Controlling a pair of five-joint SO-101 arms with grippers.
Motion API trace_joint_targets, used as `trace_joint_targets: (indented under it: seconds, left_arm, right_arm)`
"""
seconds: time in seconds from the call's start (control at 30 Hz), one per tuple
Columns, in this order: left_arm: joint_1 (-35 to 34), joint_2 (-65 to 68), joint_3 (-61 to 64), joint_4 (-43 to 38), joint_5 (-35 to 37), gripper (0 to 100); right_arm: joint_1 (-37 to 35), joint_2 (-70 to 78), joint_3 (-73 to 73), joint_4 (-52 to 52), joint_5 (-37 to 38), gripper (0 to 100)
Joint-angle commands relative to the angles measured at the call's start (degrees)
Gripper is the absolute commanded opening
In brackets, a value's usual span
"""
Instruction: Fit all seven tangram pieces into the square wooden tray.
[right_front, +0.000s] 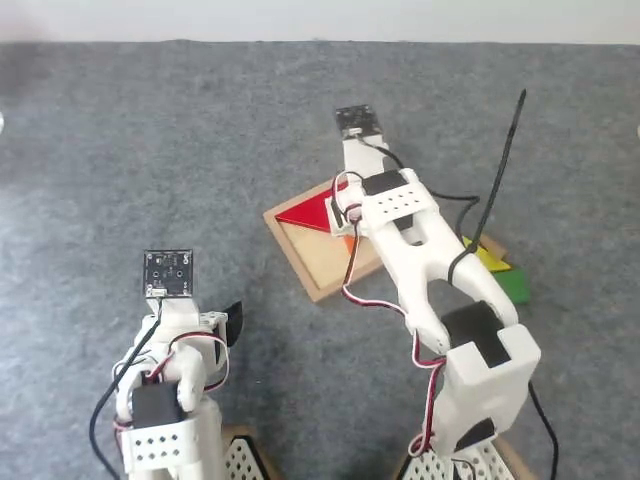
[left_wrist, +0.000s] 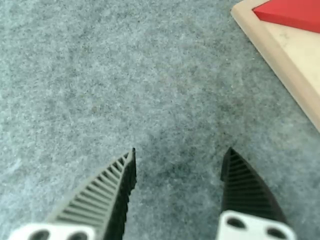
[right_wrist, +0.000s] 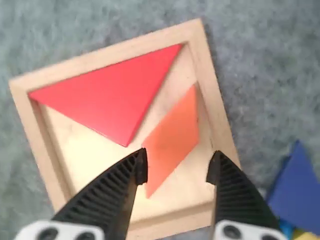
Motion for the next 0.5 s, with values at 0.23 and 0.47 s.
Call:
trace_joint_targets:
  seconds: [0.23, 0.47]
  left_arm:
    - [-0.09, -1.23, -1.27, 0.26, 0.44, 27]
    - [-0.09, -1.23, -1.27, 0.26, 0.44, 27]
  right_arm:
    - [-0.66, -1.27, -3.34, -5.85, -17.49, 14.8]
    - [-0.66, 2.77, -3.43, -5.93, -18.29, 14.8]
